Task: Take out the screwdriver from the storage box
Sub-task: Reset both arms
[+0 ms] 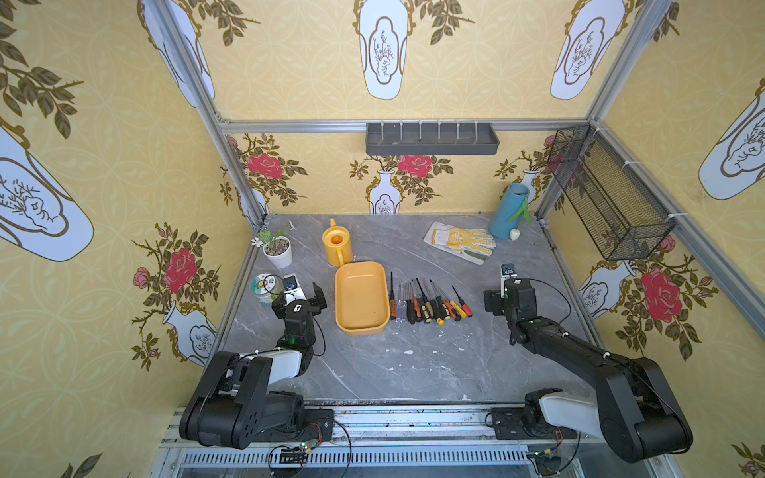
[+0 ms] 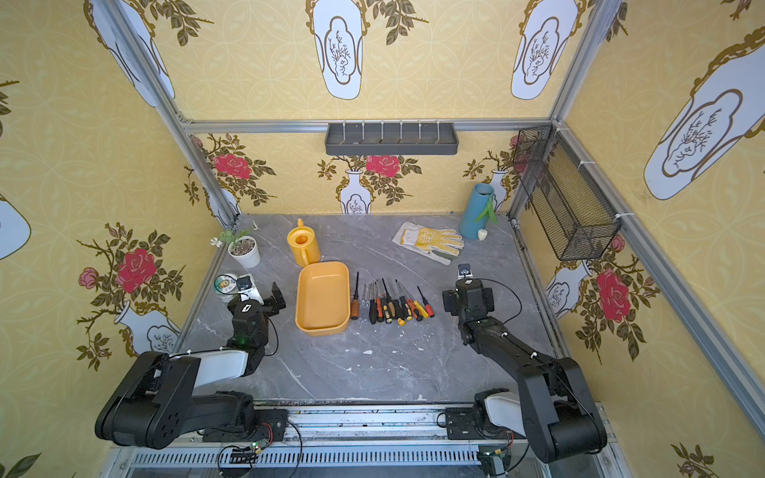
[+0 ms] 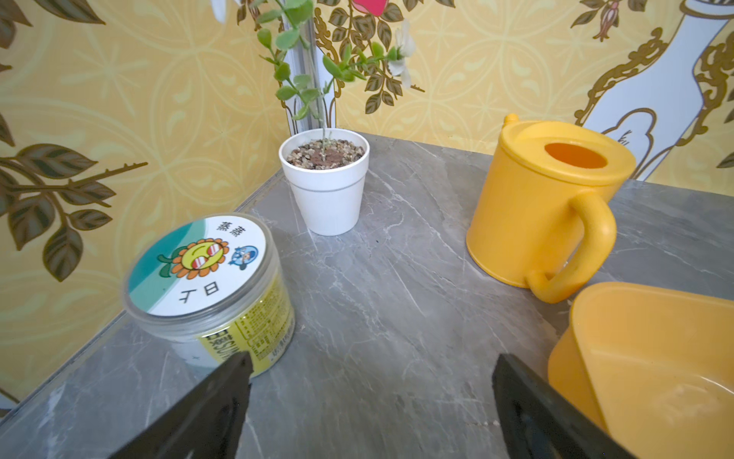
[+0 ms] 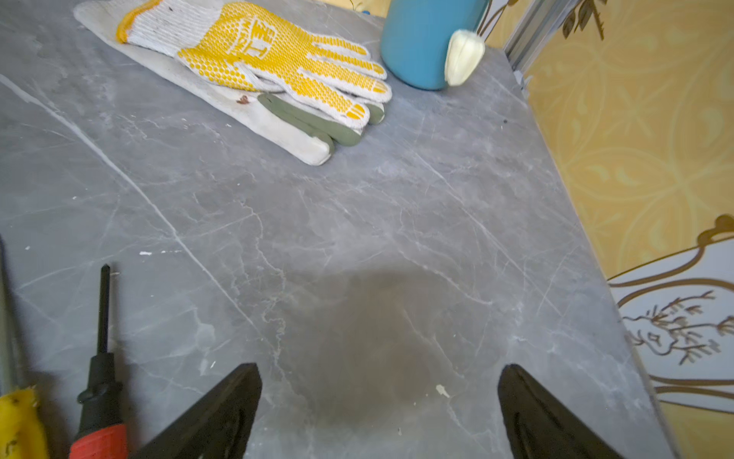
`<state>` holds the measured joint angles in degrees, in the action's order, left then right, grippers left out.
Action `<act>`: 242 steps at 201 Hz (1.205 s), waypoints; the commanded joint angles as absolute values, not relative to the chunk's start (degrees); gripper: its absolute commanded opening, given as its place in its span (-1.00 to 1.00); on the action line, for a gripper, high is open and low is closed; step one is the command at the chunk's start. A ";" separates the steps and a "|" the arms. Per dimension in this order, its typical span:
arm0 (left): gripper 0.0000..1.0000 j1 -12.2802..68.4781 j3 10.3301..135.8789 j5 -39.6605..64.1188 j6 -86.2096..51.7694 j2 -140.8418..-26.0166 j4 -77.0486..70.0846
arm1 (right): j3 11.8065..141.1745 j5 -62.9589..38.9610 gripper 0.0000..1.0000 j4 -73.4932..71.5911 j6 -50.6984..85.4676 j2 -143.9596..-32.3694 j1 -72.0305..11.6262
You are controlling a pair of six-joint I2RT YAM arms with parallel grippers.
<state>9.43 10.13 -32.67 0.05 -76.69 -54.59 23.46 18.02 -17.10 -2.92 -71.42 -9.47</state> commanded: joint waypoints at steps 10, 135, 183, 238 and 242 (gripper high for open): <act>0.99 9.19 9.75 -30.51 2.19 -81.50 -63.35 | 20.21 14.08 0.94 -30.38 0.51 -72.24 -7.41; 0.99 9.01 10.81 -30.48 1.59 -80.98 -60.38 | 14.14 9.39 0.94 -49.07 1.15 -80.60 -3.49; 0.99 9.05 10.83 -30.55 1.55 -80.95 -60.35 | 13.11 10.65 0.94 -52.17 1.66 -82.05 -3.38; 0.99 9.04 10.88 -30.50 1.67 -81.04 -60.30 | 13.15 10.47 0.94 -52.39 1.67 -82.34 -3.27; 0.99 9.04 10.88 -30.54 1.67 -81.04 -60.29 | 13.15 10.48 0.94 -52.45 1.69 -82.28 -3.32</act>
